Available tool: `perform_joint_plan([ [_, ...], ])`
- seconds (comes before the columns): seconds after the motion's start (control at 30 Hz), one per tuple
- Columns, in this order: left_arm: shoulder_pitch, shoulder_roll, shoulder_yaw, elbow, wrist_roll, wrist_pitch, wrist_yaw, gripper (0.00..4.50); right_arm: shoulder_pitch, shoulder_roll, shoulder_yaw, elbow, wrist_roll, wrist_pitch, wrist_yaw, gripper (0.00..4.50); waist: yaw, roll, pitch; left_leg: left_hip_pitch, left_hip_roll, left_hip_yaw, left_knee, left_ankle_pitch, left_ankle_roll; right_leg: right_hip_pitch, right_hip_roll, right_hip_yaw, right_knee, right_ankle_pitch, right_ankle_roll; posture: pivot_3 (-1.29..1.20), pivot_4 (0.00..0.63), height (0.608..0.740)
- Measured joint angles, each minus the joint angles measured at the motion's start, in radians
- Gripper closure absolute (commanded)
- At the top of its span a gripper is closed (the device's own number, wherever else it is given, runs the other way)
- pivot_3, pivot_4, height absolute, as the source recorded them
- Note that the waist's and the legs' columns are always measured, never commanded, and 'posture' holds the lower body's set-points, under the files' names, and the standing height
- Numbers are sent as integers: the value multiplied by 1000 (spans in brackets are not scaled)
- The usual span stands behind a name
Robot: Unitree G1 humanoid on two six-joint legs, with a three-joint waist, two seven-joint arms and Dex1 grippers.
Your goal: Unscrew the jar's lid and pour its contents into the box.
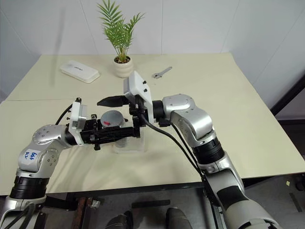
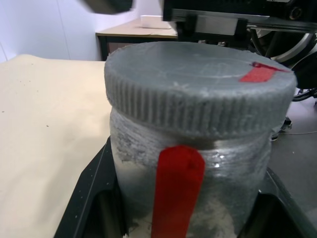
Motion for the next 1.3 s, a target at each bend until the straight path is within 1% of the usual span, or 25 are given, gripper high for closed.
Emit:
perform_joint_plan([
  [0.33, 5, 1, 0, -12, -1, 7, 7, 2543, -11, -1, 15, 121, -78, -61, 15, 62, -2, 0, 0, 0, 0, 0, 0, 0, 0, -1, 1, 0, 3, 0, -1, 0, 150, 740],
  [0.67, 5, 1, 11, -16, -1, 7, 30, 2543, -58, 0, 11, 199, -74, -79, 53, 62, -2, 0, 0, 0, 0, 0, 1, 1, -1, -2, 1, 1, 5, -1, -1, 0, 150, 740],
  [0.87, 6, 1, 18, -16, -1, 7, 45, 2543, -59, -49, -13, 216, -39, -76, 92, 62, -1, 0, 0, 0, 0, 0, 1, 1, -1, -2, 1, 1, 5, -1, -1, 0, 150, 740],
  [1.1, 30, 1, 16, -28, -1, 7, 22, 2543, -56, -175, -128, 272, -30, -84, 120, 62, 1, 0, 0, 0, 0, 0, 1, 1, -1, -2, 1, 1, 4, -1, -1, 0, 150, 740],
  [1.3, 31, 0, 13, -32, -1, 7, 17, 2543, -32, -220, -153, 270, -19, -71, 179, 62, -5, 0, 0, 0, 0, 1, 1, 1, -1, -4, 2, 3, 5, -1, -1, 0, 150, 740],
])
